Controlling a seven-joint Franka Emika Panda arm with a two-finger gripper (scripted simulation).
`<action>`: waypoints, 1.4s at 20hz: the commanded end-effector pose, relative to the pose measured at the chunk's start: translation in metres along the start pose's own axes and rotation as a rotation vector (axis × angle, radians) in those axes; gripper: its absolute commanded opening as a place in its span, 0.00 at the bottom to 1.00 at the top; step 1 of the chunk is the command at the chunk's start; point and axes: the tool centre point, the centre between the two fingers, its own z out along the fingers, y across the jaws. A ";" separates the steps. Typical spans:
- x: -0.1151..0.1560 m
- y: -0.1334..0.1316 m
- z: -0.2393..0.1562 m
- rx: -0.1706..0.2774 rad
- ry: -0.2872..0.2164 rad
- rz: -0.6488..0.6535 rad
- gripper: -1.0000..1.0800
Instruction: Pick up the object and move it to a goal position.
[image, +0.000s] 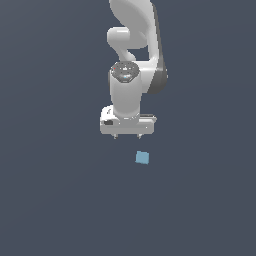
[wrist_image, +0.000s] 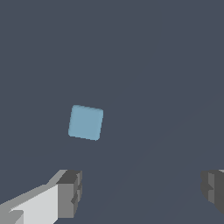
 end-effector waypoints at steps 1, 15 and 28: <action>0.000 0.000 0.000 0.000 0.000 0.000 0.96; -0.008 -0.005 0.014 -0.019 -0.040 -0.024 0.96; 0.011 -0.037 0.058 -0.017 -0.010 0.069 0.96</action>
